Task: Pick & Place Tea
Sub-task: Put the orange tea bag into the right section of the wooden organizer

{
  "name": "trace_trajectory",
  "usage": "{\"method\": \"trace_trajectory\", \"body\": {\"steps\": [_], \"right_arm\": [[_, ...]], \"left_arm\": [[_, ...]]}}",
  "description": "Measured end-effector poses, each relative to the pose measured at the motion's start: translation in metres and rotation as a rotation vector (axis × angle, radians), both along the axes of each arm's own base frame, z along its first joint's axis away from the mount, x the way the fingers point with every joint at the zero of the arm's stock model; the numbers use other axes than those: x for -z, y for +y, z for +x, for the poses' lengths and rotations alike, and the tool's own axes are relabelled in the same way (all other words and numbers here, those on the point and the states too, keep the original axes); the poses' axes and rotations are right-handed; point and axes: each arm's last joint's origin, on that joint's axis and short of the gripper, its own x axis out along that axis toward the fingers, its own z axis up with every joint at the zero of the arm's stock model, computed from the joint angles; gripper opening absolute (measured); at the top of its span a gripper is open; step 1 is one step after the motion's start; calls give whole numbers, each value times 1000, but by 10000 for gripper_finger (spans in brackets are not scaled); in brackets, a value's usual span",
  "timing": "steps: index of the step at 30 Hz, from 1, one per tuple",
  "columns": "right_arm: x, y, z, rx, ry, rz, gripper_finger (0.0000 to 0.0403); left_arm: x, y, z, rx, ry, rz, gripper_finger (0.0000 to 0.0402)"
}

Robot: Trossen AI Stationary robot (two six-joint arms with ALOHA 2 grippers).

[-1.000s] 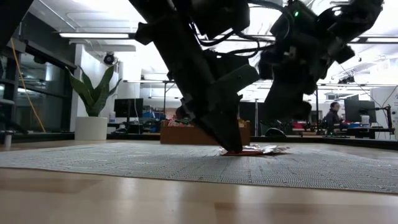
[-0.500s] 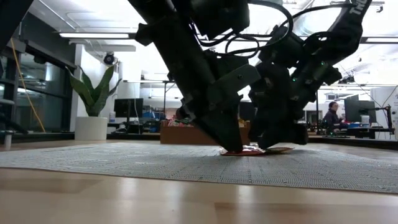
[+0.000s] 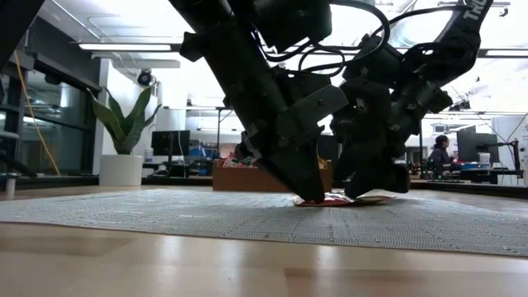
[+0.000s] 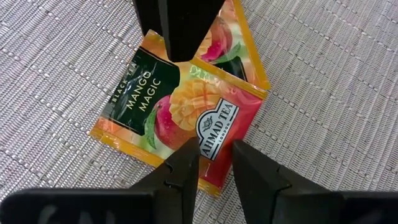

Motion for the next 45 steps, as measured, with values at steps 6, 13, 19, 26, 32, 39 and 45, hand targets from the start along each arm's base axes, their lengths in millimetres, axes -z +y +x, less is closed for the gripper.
{"method": "trace_trajectory", "body": {"steps": [6, 13, 19, 26, 32, 39, 45], "right_arm": [[-2, 0, 2, -4, -30, 7, 181], [-3, 0, 3, 0, -36, 11, 176], [-2, 1, 2, -10, -33, 23, 138], [0, 1, 0, -13, 3, 31, 78], [1, 1, -1, -29, 7, 23, 16], [1, 1, -1, -40, 3, 15, 2], [1, 1, -1, -44, 0, 5, 1]], "left_arm": [[0, 0, 1, -1, -7, -2, 94], [0, 0, 3, -2, -30, -8, 94], [-1, -1, 4, -1, -43, -10, 94], [-1, -1, 4, -1, -46, -11, 94], [-1, -1, 4, 0, -47, -12, 94], [-1, -1, 4, 1, -47, -12, 94], [-1, -1, 4, 10, -41, -14, 94]]}}
